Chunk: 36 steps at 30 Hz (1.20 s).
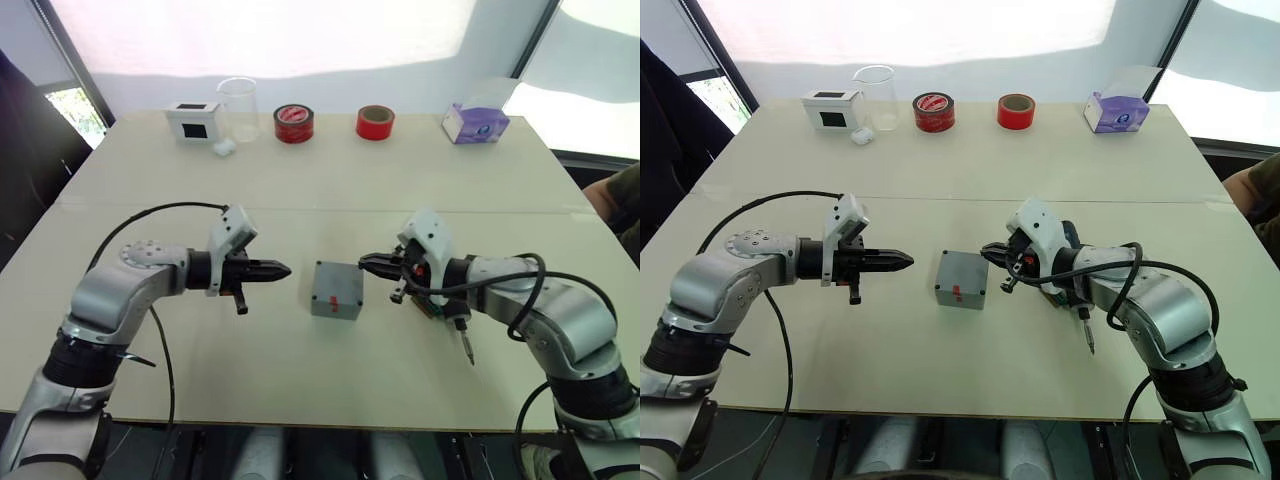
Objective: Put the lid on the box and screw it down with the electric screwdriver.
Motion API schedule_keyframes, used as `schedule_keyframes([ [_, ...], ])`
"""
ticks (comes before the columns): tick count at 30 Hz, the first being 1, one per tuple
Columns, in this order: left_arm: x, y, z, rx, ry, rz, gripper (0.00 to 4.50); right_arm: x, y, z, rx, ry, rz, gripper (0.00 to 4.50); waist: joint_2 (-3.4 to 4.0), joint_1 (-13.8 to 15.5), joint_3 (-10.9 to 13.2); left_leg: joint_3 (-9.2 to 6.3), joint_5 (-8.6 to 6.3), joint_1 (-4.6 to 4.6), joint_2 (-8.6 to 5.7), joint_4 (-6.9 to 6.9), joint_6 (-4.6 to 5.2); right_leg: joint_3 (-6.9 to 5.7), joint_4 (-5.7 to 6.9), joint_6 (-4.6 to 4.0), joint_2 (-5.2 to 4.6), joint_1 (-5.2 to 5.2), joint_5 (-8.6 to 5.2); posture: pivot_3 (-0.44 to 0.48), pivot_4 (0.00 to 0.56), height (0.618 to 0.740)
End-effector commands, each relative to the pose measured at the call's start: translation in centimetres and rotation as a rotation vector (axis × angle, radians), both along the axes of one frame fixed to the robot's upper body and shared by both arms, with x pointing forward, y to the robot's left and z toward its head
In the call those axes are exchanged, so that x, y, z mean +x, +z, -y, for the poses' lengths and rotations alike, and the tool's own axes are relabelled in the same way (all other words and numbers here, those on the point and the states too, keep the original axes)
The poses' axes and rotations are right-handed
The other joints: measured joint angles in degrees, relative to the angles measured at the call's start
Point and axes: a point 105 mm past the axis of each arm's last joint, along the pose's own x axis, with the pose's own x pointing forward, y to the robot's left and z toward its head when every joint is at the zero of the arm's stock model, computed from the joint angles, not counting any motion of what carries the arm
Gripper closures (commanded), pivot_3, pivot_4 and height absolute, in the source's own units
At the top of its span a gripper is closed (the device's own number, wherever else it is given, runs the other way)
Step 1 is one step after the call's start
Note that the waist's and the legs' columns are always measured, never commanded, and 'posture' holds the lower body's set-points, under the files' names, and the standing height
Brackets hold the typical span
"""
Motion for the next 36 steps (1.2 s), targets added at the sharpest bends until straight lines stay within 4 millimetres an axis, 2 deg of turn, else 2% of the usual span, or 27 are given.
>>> schedule_keyframes([
  [1,-0.3,1.3,0.2,-0.016,-0.008,0.047,4.50,0.5,0.2,-0.2,-0.006,0.005,0.047,4.42,0.00,0.03,0.00,0.00,0.00,0.00,0.00,0.00,0.00,0.00,0.00,0.00,0.00,0.00,0.00,0.000,0.150,0.740],
  [36,-0.3,1.2,0.4,-0.001,-0.007,0.058,4.50,1.5,-1.4,0.5,-0.040,-0.040,0.027,4.42,0.00,0.07,0.00,0.00,0.00,0.00,0.00,0.00,-0.01,-0.01,0.00,0.00,0.00,0.00,0.00,0.000,0.150,0.740],
])
